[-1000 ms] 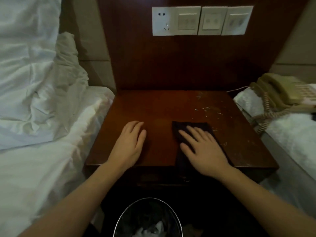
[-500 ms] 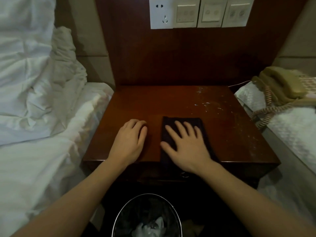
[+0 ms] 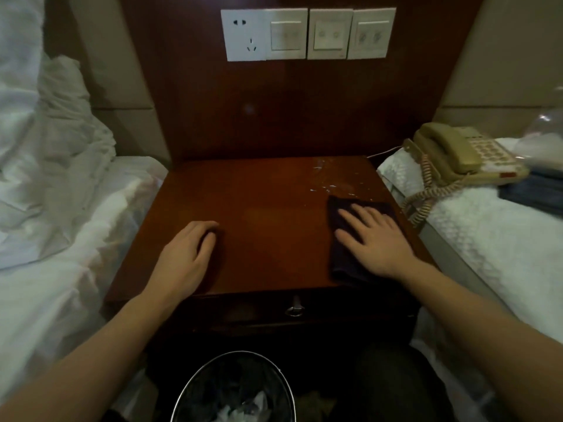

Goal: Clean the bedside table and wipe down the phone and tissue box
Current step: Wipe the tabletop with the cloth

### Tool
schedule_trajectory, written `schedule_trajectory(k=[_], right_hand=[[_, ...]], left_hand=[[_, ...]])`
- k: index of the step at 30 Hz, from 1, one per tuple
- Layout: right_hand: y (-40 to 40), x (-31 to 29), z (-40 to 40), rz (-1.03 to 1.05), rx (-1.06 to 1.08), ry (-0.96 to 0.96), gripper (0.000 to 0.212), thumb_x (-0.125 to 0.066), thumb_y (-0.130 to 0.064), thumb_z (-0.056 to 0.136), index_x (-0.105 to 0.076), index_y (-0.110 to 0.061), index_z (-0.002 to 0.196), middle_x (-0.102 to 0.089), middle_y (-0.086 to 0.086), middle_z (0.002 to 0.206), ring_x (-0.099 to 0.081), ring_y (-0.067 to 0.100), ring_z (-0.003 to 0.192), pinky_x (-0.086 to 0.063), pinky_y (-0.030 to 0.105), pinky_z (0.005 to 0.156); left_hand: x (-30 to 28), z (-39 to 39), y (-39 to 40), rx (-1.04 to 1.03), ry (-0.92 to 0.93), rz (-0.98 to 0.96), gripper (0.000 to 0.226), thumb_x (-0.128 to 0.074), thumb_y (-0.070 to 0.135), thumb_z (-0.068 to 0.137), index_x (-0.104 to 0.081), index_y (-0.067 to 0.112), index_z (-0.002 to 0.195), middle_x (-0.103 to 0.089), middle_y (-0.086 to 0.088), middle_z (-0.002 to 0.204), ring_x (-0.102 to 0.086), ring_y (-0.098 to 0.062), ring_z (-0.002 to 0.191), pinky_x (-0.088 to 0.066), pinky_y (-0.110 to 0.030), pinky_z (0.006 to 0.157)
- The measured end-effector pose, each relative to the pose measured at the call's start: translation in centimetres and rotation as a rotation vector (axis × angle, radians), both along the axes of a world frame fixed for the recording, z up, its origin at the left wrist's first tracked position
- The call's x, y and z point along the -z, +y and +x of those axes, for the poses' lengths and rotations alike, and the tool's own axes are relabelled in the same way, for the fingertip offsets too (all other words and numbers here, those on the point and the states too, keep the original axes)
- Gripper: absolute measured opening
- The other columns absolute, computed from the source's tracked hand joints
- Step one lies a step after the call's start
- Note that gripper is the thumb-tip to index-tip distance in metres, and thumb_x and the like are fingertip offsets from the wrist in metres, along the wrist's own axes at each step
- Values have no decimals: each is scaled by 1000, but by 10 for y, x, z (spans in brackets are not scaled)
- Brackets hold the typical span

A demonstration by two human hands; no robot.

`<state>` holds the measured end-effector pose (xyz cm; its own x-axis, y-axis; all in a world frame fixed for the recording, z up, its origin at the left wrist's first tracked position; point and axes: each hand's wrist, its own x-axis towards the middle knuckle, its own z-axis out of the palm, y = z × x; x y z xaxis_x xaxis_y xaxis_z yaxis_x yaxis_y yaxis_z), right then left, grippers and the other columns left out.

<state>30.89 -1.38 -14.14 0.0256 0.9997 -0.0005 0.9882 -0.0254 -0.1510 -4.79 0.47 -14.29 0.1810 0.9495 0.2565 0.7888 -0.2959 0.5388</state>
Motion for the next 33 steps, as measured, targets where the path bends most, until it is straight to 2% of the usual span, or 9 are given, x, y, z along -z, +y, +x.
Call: schedule_trajectory(k=[3, 6, 9, 15, 18, 21, 24, 28, 33], right_hand=[[-12, 0, 37, -26, 119, -17, 63, -16, -65, 98, -13, -42, 156, -10, -7, 166, -6, 18, 152, -4, 41, 122], [-24, 0, 18, -22, 160, -33, 60, -13, -60, 100, -9, -40, 157, -7, -4, 167, -3, 20, 153, -1, 43, 123], [-33, 1, -29, 8, 79, -24, 66, -5, -63, 95, -7, -40, 157, -3, -4, 167, 1, 21, 153, 2, 44, 123], [10, 2, -68, -15, -38, 35, 60, -15, -60, 101, -8, -40, 157, -1, -4, 167, 4, 22, 153, 5, 48, 122], [25, 1, -45, -19, -56, 64, 59, -15, -61, 101, -12, -41, 157, -3, -6, 167, 3, 19, 153, 4, 46, 123], [21, -3, 5, -9, 60, 77, 59, -18, -60, 101, -15, -41, 156, -6, -6, 167, -1, 19, 153, 1, 45, 123], [-4, 0, 40, -5, 154, 58, 59, -18, -62, 100, -14, -43, 156, -8, -7, 167, -3, 19, 153, -5, 45, 122], [-39, 6, 30, 5, 196, 29, 65, -9, -68, 96, -10, -43, 156, -6, -5, 167, 0, 22, 153, -7, 47, 123], [-51, 4, -5, 25, 122, -1, 85, 11, -73, 79, -5, -42, 156, -3, -3, 167, 3, 24, 153, 5, 47, 122]], left_hand=[[0, 3, -1, -1, 0, 3, 35, -42, 30, 108, -59, 17, 136, -59, 3, 136, -55, -17, 126, -40, -27, 97], [0, 8, -2, -6, 38, 4, 39, -40, 33, 108, -57, 15, 139, -56, 0, 137, -52, -18, 128, -39, -28, 100], [2, 10, 1, 0, 111, 1, 44, -38, 37, 108, -53, 14, 142, -52, -3, 138, -48, -21, 129, -39, -34, 106], [2, 6, 0, -15, 90, -10, 43, -38, 35, 108, -55, 15, 142, -53, 0, 139, -50, -19, 130, -38, -31, 102], [0, 1, 0, 11, 63, -23, 38, -41, 33, 107, -57, 18, 138, -55, 3, 138, -50, -19, 132, -38, -32, 103], [-2, 3, -1, 17, 74, -28, 35, -43, 32, 106, -60, 18, 134, -56, 3, 135, -51, -19, 130, -37, -31, 102], [-4, 11, -5, -6, 161, -32, 42, -42, 39, 104, -59, 17, 136, -53, -2, 136, -50, -23, 129, -38, -32, 102], [-11, 44, -10, -25, 247, -51, 48, -42, 46, 104, -54, 20, 142, -50, -7, 142, -47, -27, 132, -37, -44, 112], [-19, 124, 8, 156, 189, 17, 47, -38, 45, 107, -48, 22, 147, -46, -1, 148, -39, -19, 140, -29, -39, 120]])
